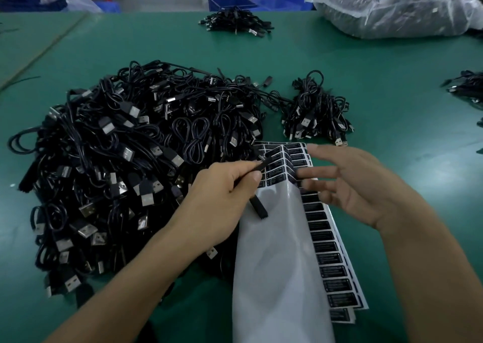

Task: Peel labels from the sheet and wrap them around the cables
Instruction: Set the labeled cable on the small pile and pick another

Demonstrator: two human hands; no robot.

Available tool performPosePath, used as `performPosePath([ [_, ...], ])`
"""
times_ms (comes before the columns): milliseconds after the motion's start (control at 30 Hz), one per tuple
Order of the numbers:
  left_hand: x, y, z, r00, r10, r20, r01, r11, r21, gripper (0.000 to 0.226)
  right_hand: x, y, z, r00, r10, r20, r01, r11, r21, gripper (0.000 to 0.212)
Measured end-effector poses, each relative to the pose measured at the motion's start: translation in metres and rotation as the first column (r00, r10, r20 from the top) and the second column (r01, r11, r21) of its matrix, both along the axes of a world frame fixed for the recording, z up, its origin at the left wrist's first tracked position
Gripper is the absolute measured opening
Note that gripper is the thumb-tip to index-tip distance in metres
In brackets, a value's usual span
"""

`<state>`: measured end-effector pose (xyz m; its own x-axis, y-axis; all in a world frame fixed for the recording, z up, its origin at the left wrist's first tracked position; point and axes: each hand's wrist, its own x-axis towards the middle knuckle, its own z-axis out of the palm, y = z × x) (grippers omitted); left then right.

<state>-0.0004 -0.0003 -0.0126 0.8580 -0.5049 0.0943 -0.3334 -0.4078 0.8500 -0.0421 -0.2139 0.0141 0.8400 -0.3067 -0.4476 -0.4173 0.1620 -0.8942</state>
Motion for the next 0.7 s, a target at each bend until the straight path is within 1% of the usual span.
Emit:
performPosePath([
  [67,-0.004,-0.003,0.000,0.998,0.055,0.027,-0.055,0.998,-0.008,0.024,0.002,0.000,-0.005,0.998,0.048,-0.029,-0.051,0.994,-0.094,0.028],
  [100,-0.007,-0.005,0.000,0.996,0.080,0.028,-0.080,0.997,-0.016,0.024,0.003,-0.001,-0.007,0.997,0.068,-0.035,-0.072,0.992,-0.108,0.026],
  [200,-0.013,-0.011,0.000,0.992,0.120,0.033,-0.120,0.993,-0.006,0.027,0.003,0.001,-0.008,0.987,0.152,-0.045,-0.155,0.985,-0.073,0.018],
  [233,-0.014,-0.012,-0.001,0.993,0.115,0.033,-0.115,0.993,-0.001,0.028,0.003,0.003,-0.009,0.983,0.179,-0.051,-0.183,0.979,-0.093,0.016],
  [267,-0.016,-0.013,0.000,0.994,0.105,0.040,-0.106,0.994,0.017,0.029,0.003,0.006,-0.010,0.980,0.193,-0.053,-0.199,0.969,-0.148,0.013],
  [300,-0.017,-0.014,0.000,0.993,0.098,0.065,-0.102,0.993,0.062,0.029,0.003,0.007,-0.013,0.980,0.192,-0.051,-0.199,0.951,-0.236,0.010],
  [333,-0.019,-0.016,0.000,0.989,0.099,0.110,-0.113,0.985,0.128,0.030,0.003,0.008,-0.015,0.983,0.178,-0.047,-0.183,0.922,-0.342,0.008],
  [400,-0.021,-0.021,-0.001,0.970,0.108,0.216,-0.160,0.957,0.242,0.035,0.002,0.008,-0.018,0.991,0.129,-0.039,-0.129,0.821,-0.556,0.015],
  [467,-0.021,-0.026,-0.003,0.959,0.106,0.263,-0.185,0.937,0.297,0.043,-0.001,0.006,-0.018,0.994,0.110,-0.023,-0.095,0.710,-0.698,0.019],
  [500,-0.020,-0.029,-0.005,0.959,0.097,0.266,-0.184,0.928,0.324,0.046,-0.002,0.006,-0.017,0.993,0.117,-0.019,-0.094,0.678,-0.729,0.019],
  [600,-0.016,-0.032,-0.008,0.955,0.074,0.286,-0.188,0.900,0.394,0.055,-0.003,0.009,-0.014,0.986,0.158,-0.053,-0.141,0.629,-0.765,0.020],
  [700,-0.014,-0.032,-0.011,0.951,0.072,0.300,-0.201,0.882,0.425,0.055,-0.002,0.015,-0.017,0.983,0.153,-0.103,-0.172,0.567,-0.806,0.024],
])
